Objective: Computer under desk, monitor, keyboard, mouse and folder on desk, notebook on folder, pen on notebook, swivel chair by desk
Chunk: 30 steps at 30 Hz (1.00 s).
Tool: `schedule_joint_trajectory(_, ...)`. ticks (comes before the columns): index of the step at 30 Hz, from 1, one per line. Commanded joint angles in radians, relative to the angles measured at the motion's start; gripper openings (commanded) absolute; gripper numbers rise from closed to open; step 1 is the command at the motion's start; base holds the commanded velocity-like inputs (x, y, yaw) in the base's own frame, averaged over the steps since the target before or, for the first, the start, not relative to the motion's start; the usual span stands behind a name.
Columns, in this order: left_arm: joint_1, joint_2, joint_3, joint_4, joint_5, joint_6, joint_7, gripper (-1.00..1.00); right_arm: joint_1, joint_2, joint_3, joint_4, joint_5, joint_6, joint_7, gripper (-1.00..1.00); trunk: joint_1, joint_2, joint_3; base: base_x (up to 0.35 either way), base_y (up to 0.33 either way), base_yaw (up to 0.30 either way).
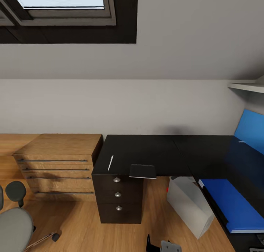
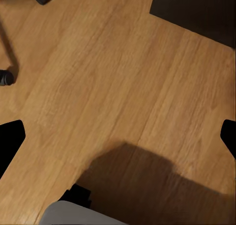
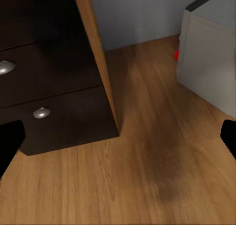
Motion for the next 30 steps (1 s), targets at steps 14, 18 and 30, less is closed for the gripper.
schedule_joint_trajectory(14, 0.000, 0.006, -0.009, -0.084, 0.010, -0.005, 0.003, 1.00, -0.001, -0.003, 0.003, -0.017, -0.007, -0.037, -0.008, 1.00, 0.054, -0.099, -0.045, 0.000, 0.000, 0.001)
schedule_joint_trajectory(18, 0.000, 0.016, -0.009, -0.119, 0.010, -0.002, 0.003, 1.00, -0.010, -0.013, -0.002, -0.069, -0.013, -0.026, -0.008, 1.00, 0.069, -0.127, -0.058, 0.000, 0.000, 0.000)
schedule_joint_trajectory(30, 0.000, 0.057, -0.016, -0.264, 0.011, 0.007, 0.003, 1.00, -0.173, -0.081, -0.195, -0.214, -0.194, 0.280, 0.191, 1.00, 0.115, -0.211, -0.095, 0.000, 0.000, 0.000)
